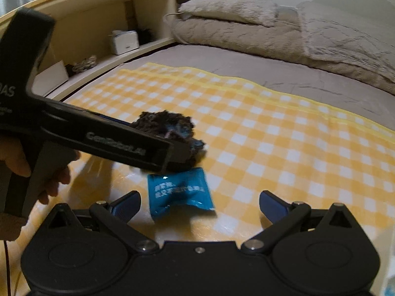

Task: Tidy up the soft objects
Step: 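Grasp the crochet flower with the left tool while the right tool grasps the blue candy packet, then lift and carry the crochet flower and candy packet over the tray with both tools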

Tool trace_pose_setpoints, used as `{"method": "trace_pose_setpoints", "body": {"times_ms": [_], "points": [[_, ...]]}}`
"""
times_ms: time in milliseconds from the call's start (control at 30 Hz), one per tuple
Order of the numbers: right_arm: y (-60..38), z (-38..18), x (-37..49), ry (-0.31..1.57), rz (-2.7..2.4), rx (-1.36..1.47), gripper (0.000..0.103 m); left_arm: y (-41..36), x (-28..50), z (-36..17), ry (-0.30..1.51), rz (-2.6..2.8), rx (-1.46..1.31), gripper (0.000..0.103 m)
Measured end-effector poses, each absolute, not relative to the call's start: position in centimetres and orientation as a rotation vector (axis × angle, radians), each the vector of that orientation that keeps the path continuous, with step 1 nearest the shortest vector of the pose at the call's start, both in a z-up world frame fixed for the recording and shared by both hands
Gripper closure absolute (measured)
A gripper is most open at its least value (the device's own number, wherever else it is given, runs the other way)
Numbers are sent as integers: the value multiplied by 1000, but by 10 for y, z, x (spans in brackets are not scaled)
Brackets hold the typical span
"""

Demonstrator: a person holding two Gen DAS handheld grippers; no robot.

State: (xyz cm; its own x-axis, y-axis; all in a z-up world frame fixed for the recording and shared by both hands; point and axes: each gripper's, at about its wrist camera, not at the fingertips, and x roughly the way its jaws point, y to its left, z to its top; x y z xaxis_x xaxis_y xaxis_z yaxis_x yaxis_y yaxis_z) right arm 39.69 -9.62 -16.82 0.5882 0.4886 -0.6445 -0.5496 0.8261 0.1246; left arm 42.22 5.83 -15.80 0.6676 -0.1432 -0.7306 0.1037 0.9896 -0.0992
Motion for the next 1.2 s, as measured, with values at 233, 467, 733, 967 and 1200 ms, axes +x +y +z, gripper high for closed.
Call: {"method": "trace_pose_setpoints", "body": {"times_ms": [233, 467, 733, 967, 1200], "points": [[-68, -178, 401, 710, 670, -155, 29, 59, 419, -157, 794, -151, -58, 32], [-62, -180, 394, 706, 660, -180, 45, 53, 415, -156, 799, -150, -34, 55], [-70, -173, 379, 702, 656, -224, 48, 51, 405, -145, 802, -148, -35, 61], [-79, -157, 363, 694, 648, -227, 49, 50, 389, -126, 791, -130, -37, 63], [-95, -139, 348, 682, 625, -217, 49, 51, 365, -105, 785, -114, -30, 68]]}}
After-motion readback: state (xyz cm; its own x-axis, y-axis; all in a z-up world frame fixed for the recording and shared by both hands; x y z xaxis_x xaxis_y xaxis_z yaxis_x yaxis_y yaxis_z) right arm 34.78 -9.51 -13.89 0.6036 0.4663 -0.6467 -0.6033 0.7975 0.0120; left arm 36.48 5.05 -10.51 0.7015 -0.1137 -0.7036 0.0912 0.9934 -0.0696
